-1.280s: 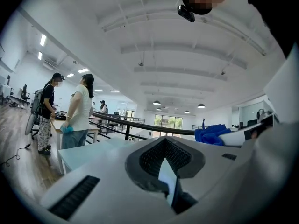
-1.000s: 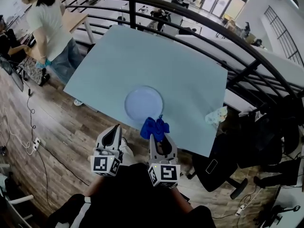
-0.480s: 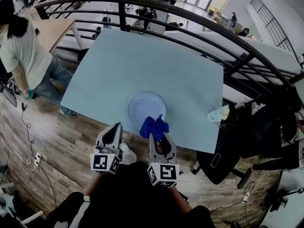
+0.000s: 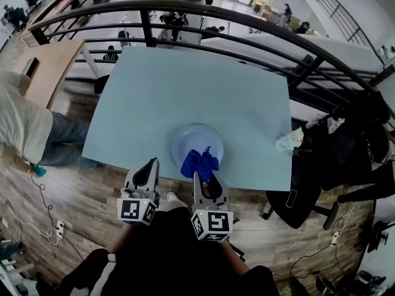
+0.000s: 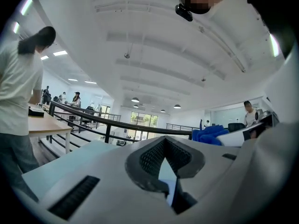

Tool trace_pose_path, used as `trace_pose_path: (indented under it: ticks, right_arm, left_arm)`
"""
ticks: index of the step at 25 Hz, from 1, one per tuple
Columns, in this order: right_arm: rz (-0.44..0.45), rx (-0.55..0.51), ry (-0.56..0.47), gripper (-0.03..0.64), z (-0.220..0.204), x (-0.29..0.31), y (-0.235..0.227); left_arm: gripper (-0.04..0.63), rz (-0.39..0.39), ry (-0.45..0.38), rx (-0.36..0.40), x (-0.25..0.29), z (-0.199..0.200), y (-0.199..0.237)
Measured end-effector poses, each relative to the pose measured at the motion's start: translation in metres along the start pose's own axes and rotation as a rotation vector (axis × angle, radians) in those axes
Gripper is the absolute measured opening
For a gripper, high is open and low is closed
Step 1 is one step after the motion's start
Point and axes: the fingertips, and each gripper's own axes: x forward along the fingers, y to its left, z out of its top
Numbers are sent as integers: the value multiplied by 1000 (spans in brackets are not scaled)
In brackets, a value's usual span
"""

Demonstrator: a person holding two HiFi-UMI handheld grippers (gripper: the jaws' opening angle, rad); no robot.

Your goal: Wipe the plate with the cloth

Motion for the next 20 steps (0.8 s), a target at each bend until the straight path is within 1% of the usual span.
trace_pose_path:
  ticks: [3,6,11,20]
  right_arm:
    - [-25,-2,-3,118,0,2,2]
    - [-52,22,-5,118,-6,3,-1]
    - [-88,41,9,118,-12,6,-7]
    - [-107,69,44,118,-25,4,-10]
  left_arm:
    - [2,-25,-3,-6,7,2,4]
    - [2,-47,8,-26,12,2,2]
    - [2,-90,22,-25,22,-2,-3]
    - [2,-116,53,-19,25,-14,-8]
